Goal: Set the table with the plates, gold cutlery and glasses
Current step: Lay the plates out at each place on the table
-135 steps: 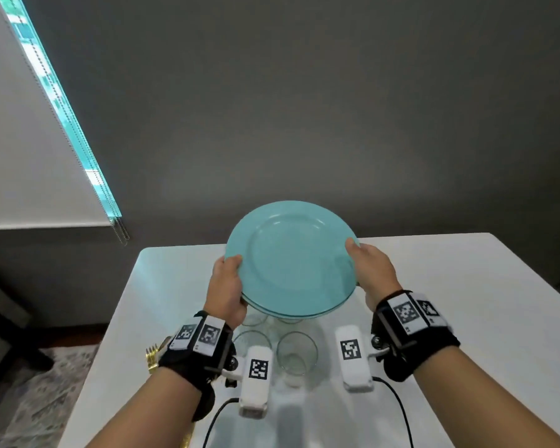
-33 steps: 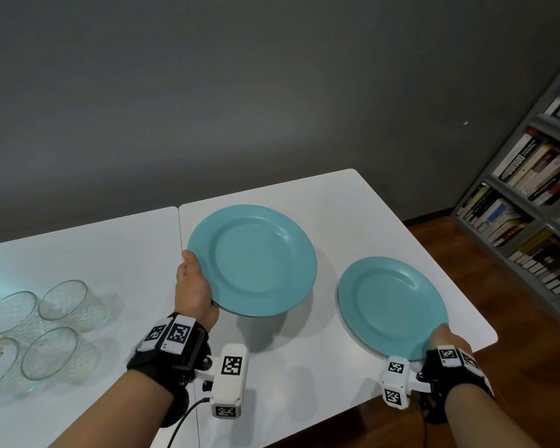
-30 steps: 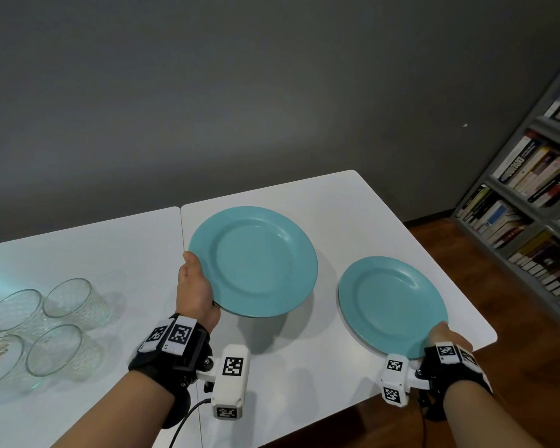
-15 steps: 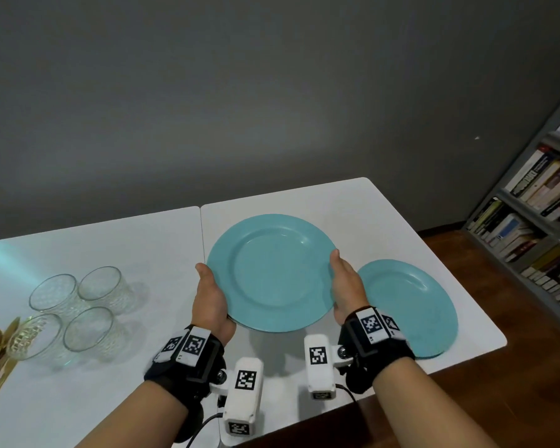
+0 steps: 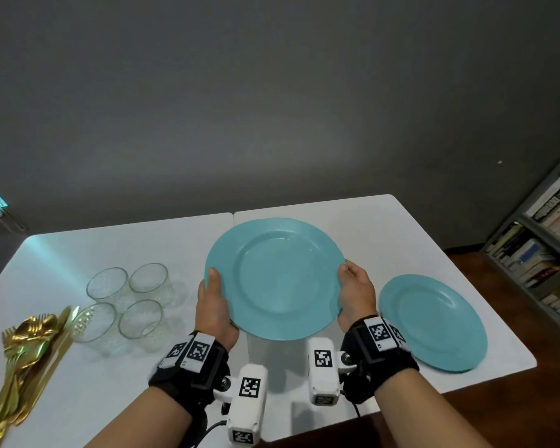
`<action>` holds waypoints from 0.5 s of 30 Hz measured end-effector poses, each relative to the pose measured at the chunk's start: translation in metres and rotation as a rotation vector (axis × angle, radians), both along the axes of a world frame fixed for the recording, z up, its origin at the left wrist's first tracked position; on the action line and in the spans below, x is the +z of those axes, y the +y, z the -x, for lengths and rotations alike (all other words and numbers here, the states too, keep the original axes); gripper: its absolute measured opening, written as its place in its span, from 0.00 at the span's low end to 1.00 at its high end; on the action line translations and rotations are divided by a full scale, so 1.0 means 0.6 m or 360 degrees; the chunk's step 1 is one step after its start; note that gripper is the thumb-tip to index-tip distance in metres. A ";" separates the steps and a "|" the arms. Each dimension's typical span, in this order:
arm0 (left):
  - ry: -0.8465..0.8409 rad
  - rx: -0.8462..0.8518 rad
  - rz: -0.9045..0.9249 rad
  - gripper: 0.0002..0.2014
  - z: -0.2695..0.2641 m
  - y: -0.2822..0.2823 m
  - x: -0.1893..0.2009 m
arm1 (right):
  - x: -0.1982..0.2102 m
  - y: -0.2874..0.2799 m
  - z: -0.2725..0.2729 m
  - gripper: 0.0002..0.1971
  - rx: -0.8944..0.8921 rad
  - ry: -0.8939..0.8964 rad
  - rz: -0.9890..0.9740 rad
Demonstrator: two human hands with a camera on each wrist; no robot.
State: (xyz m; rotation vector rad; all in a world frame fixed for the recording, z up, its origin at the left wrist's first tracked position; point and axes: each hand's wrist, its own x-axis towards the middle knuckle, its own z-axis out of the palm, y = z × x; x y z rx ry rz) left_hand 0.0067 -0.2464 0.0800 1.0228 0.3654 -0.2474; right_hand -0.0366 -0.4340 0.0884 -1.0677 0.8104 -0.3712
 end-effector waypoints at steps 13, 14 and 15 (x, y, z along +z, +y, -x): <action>0.0081 0.0166 -0.0047 0.23 -0.015 0.139 0.003 | 0.030 0.114 -0.021 0.12 0.0064 -0.0042 -0.0028; 0.0088 0.0220 -0.0082 0.22 -0.018 0.151 0.005 | 0.030 0.115 -0.022 0.13 0.0014 -0.0037 -0.0046; 0.0081 0.0256 -0.0125 0.22 -0.023 0.164 0.005 | 0.032 0.116 -0.021 0.15 -0.0039 -0.0036 -0.0071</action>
